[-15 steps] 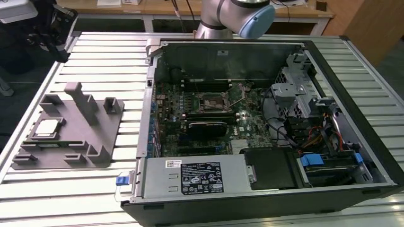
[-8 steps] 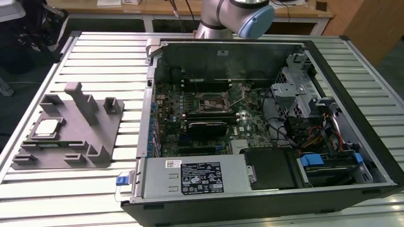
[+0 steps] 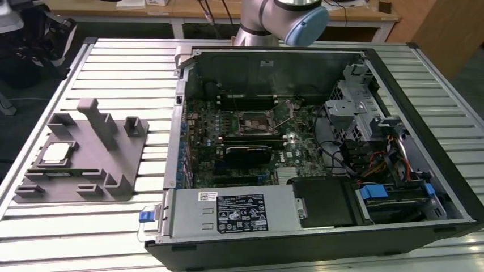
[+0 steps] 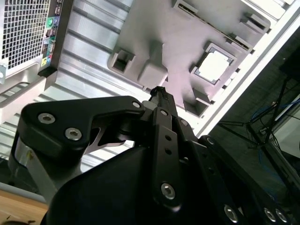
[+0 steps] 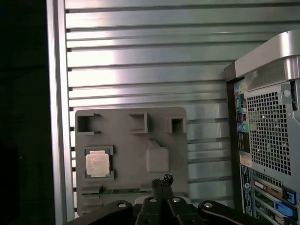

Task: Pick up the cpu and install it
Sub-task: 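Reach for the cpu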

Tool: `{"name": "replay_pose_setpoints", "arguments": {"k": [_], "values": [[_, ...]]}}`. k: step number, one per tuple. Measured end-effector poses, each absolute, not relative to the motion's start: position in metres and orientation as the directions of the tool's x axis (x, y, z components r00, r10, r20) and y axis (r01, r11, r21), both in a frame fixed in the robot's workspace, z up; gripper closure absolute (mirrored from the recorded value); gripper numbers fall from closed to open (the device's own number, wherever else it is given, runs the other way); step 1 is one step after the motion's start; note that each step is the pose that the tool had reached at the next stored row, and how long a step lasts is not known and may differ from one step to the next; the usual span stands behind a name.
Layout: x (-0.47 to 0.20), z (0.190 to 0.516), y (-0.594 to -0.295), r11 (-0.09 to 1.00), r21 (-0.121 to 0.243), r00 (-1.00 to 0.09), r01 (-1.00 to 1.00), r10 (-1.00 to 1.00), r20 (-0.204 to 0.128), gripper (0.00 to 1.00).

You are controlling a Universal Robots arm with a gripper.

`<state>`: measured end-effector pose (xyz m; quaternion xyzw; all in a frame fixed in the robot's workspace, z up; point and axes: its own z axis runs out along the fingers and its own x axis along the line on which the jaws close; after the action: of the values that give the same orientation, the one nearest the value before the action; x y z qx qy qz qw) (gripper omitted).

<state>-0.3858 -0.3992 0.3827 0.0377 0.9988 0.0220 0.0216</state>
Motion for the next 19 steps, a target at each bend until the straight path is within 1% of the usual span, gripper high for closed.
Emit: {"name": "replay_pose_setpoints", "arguments": {"k": [19], "values": [[-0.419, 0.36, -0.405, 0.996, 0.046, -0.996, 0.074, 0.076, -0.042, 0.89]]}}
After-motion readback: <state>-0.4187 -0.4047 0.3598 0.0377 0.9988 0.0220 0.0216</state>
